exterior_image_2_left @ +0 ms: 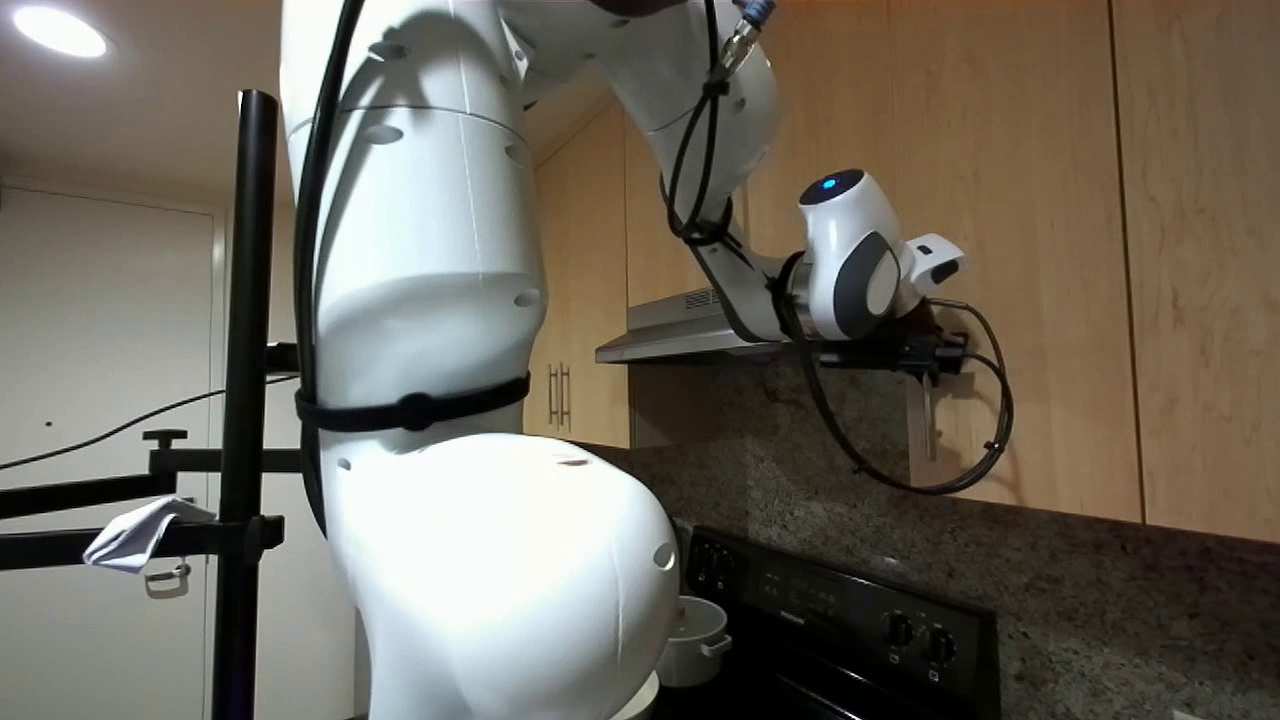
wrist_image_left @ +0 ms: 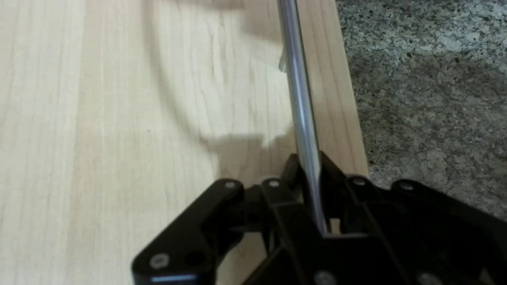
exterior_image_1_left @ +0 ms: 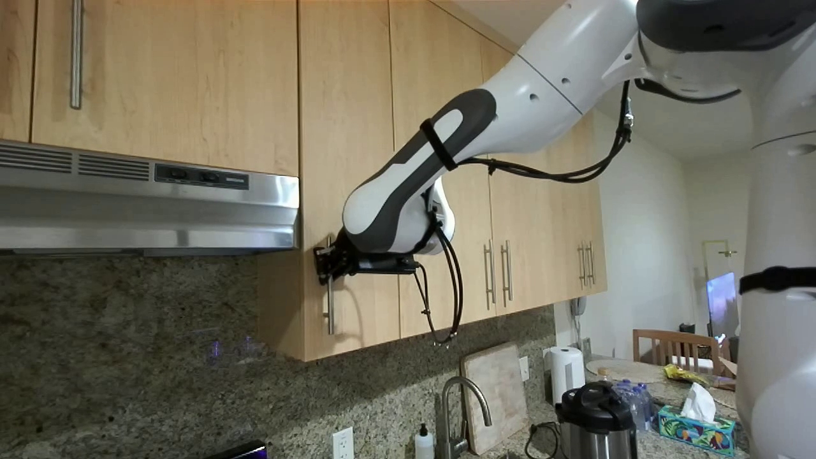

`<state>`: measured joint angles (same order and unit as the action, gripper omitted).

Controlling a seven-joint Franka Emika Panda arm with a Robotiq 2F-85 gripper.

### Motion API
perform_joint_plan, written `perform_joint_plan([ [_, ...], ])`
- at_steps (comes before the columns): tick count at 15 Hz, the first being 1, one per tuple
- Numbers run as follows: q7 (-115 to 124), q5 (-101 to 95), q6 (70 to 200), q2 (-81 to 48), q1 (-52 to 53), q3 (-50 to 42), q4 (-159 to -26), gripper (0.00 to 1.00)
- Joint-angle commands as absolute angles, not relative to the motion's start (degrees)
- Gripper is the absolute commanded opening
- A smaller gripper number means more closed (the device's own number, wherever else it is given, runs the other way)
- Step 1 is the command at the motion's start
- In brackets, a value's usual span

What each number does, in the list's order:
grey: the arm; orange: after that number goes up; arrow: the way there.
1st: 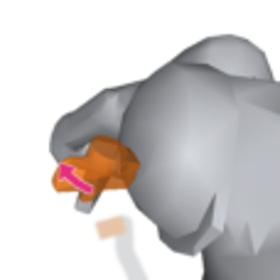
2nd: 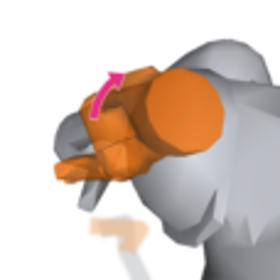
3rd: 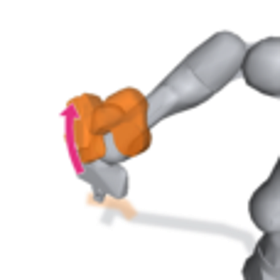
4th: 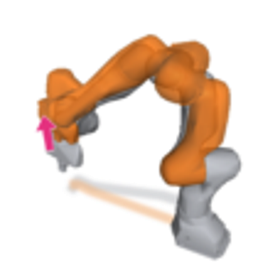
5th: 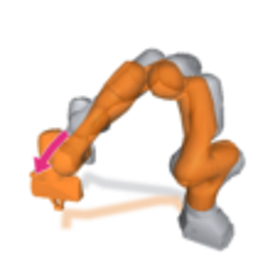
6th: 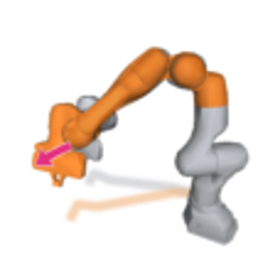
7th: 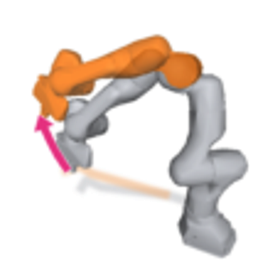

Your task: Open the first cabinet door to the right of the stove hood

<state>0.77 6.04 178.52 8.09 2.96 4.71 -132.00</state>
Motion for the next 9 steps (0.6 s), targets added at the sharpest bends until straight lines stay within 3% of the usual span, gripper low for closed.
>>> perform_joint_plan([
  [1, 4.93, 6.47, 178.85, 15.78, 1.94, 6.19, -139.40, 0.08],
  [9, 4.75, 7.15, 180.98, 19.00, 3.53, 4.55, -142.94, 0.08],
])
